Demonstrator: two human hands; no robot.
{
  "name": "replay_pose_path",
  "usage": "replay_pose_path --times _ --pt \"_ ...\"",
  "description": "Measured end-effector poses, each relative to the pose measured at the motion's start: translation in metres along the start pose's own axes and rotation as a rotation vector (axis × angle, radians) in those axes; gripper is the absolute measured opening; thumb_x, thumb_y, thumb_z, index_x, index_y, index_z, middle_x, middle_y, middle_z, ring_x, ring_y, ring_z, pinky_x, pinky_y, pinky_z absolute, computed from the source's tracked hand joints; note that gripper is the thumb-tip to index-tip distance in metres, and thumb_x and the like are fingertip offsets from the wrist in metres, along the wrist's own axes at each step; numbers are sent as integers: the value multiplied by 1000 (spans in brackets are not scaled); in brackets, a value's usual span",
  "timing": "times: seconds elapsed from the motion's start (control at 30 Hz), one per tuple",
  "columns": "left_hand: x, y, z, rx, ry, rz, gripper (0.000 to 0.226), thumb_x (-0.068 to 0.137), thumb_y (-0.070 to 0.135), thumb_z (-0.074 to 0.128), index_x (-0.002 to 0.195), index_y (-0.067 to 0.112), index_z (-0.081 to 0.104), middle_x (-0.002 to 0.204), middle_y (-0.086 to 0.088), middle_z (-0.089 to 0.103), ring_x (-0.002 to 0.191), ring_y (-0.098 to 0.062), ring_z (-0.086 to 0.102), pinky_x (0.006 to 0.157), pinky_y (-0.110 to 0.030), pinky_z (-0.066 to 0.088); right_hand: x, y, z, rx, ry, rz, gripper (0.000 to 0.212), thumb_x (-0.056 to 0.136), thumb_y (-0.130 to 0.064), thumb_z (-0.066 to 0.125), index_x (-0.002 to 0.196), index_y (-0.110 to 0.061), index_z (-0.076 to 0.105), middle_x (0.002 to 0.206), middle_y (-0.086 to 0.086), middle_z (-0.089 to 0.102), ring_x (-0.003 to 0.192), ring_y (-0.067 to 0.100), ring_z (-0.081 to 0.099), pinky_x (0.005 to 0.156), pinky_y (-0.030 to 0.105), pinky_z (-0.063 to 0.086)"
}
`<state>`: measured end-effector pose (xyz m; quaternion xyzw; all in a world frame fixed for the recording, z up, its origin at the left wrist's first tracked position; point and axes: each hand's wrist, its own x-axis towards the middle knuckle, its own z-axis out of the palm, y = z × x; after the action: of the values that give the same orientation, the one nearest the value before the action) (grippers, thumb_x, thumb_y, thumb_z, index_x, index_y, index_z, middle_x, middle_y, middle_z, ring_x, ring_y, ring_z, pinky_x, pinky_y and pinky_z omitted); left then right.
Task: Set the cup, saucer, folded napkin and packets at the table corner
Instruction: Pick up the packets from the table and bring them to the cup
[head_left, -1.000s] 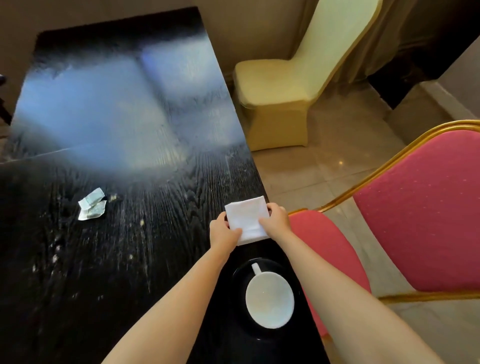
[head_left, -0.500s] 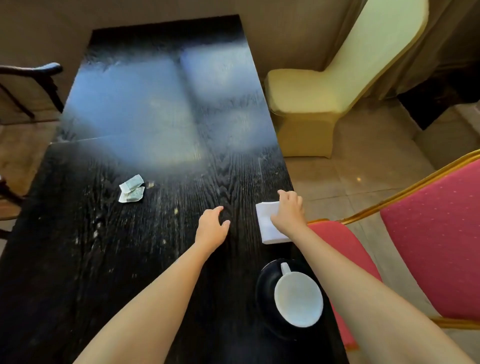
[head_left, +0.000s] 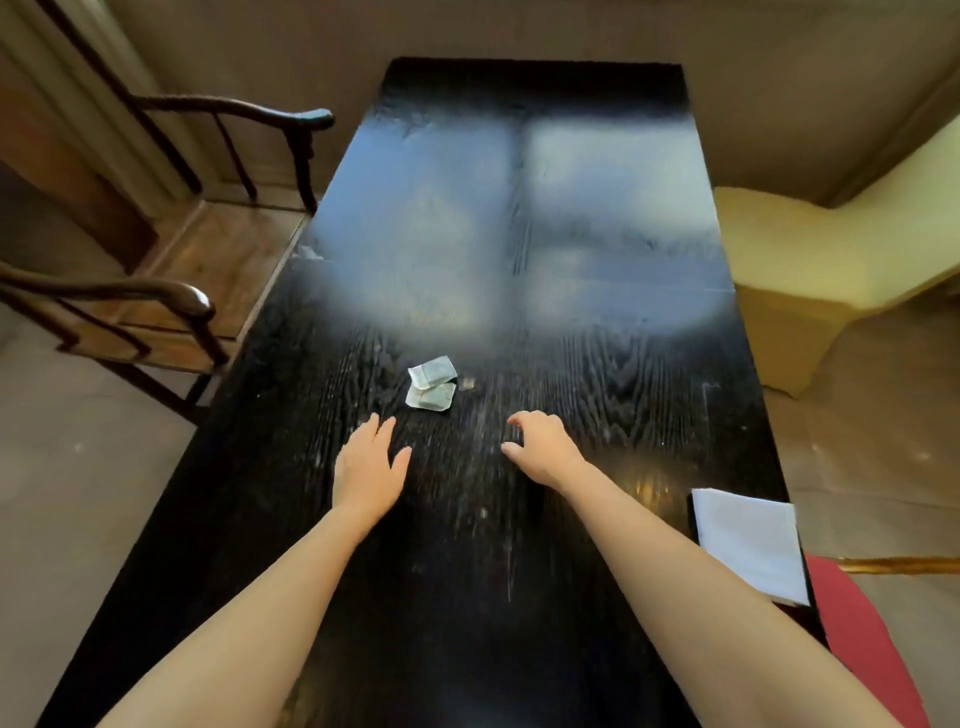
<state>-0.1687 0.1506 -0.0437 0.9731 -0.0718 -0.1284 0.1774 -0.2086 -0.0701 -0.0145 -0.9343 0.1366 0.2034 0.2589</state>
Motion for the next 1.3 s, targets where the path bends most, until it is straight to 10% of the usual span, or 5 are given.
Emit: replay_pose_path --times 0.23,0.43,0.77,0.97,1.3 --pt "12 -60 23 219 -102 6 61 96 48 23 148 25 0 160 -1 -3 147 -20 -7 118 -48 0 57 -55 24 -79 143 -103 46 95 -27 48 137 -11 40 140 10 44 127 31 36 98 44 39" --pt "10 -70 39 249 -15 40 65 88 55 1 145 23 3 158 -5 9 146 -23 7 115 -49 -2 102 -71 33 -308 202 -174 61 91 -6 47 147 -17 22 157 3 18 130 30 31 97 41 37" --pt "10 -74 47 277 55 68 59 92 46 22 144 18 27 152 -10 32 140 -29 29 111 -52 10 132 -65 34 -383 401 -337 15 86 -12 58 96 -6 67 106 10 68 98 34 53 74 40 41" --pt "10 -73 47 282 65 65 60 92 46 23 145 19 25 153 -10 30 141 -28 27 111 -54 11 116 -63 48 -496 250 -368 61 75 -42 70 114 3 59 129 20 56 111 39 53 92 47 45" --pt "15 -65 21 -84 -31 12 53 97 41 28 146 22 22 158 -2 14 147 -17 1 115 -45 -8 102 -83 52 -582 465 -391 27 54 -2 79 49 -11 54 48 4 57 51 25 51 45 27 36"
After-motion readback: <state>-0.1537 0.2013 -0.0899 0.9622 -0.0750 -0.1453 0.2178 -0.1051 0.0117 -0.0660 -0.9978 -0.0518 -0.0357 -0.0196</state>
